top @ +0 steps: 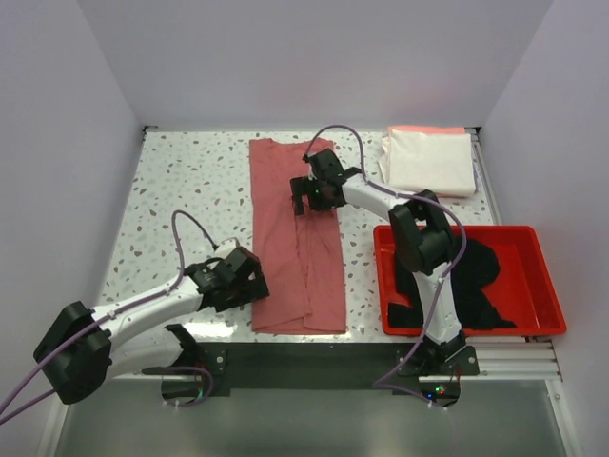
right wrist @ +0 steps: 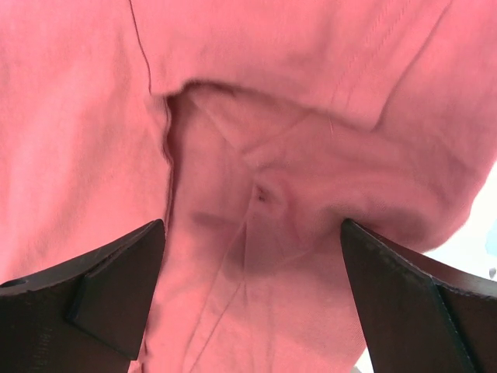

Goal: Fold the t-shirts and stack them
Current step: Fold the tshirt

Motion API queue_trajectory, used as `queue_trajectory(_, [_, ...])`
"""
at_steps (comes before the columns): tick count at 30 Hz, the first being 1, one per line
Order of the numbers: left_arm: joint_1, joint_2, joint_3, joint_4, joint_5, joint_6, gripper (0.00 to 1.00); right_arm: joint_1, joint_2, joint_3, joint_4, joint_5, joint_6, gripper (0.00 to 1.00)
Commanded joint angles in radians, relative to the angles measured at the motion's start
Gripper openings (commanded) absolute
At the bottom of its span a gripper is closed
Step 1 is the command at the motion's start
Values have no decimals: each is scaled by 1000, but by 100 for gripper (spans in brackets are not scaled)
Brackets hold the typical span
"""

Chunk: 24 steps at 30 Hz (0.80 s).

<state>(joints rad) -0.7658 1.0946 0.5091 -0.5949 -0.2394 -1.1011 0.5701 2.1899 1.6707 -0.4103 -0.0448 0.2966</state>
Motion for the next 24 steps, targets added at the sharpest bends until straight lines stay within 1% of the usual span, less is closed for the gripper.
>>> queue_trajectory(1, [5,-36,5,64,89,61,100,2,-131,-51,4,-32,-25,99])
queue_trajectory(4, [-16,-97,-35,72,135,66,100,2,-243,-120,31,-47,-28,99])
queue_trajectory(6, [-39,-143,-61,70,167,53,100,5,-300,-153,47,-40,-16,99])
queue_trajectory(7, [-52,-156,-69,73,176,44,100,4,-353,-192,54,-30,-11,99])
queue_trajectory(9, [-105,-176,-101,86,193,8,97,4,-401,-235,68,-24,10,99])
queue_trajectory(10, [-139,-173,-109,87,193,-6,92,5,-429,-279,71,-24,18,99])
queue_trajectory(12, [-153,-148,-116,61,186,-39,82,8,-501,-333,91,-23,39,99])
queue_trajectory(13, [-155,-139,-115,25,180,-48,73,14,-525,-386,97,-18,45,99])
queue_trajectory(14, [-156,-131,-110,8,160,-66,69,16,-571,-413,99,-10,55,99])
queue_trajectory(16, [-161,-128,-109,-28,140,-83,61,27,-613,-484,99,0,62,99])
queue_trajectory(21, [-161,-157,-101,-75,80,-117,52,54,-725,-597,56,11,75,99])
queue_trajectory(24, [-159,-154,-106,-79,83,-114,43,82,-783,-663,33,22,105,99])
